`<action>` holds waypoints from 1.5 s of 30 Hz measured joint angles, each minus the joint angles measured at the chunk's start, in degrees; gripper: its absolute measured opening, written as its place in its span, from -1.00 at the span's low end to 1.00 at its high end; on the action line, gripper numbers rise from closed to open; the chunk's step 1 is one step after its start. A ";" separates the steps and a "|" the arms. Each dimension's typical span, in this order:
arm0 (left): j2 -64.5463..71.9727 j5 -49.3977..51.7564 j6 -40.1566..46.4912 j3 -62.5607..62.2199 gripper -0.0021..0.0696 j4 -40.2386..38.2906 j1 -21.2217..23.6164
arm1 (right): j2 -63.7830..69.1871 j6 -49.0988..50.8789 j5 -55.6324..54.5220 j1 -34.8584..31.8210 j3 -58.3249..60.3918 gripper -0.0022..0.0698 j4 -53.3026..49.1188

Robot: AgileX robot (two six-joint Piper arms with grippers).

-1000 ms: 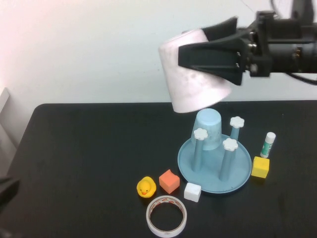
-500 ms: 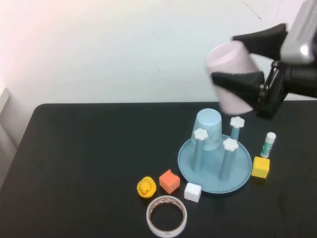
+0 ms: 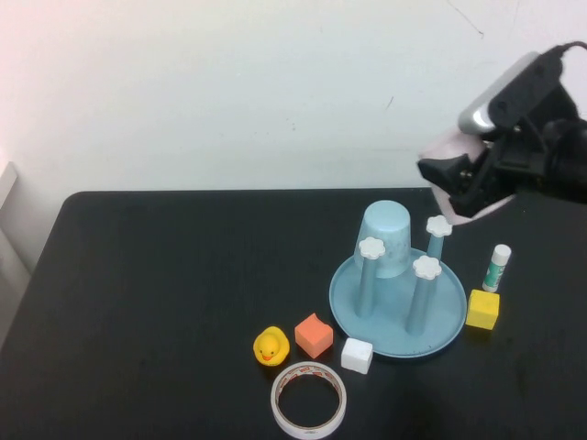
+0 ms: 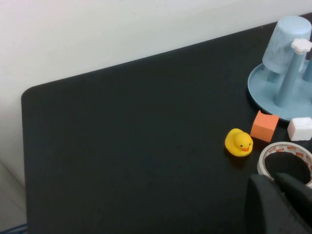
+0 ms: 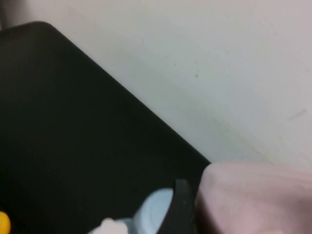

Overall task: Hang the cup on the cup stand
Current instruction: Place the cup on the cup holder

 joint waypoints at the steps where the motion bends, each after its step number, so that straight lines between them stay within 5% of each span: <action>1: 0.00 -0.08 -0.31 0.04 -0.94 0.00 0.00 | 1.06 -0.54 0.83 0.00 -1.09 0.67 0.00; 45: 0.00 -0.21 -1.67 0.04 -0.94 0.00 0.00 | 17.51 -9.55 3.97 0.00 -10.66 0.67 0.00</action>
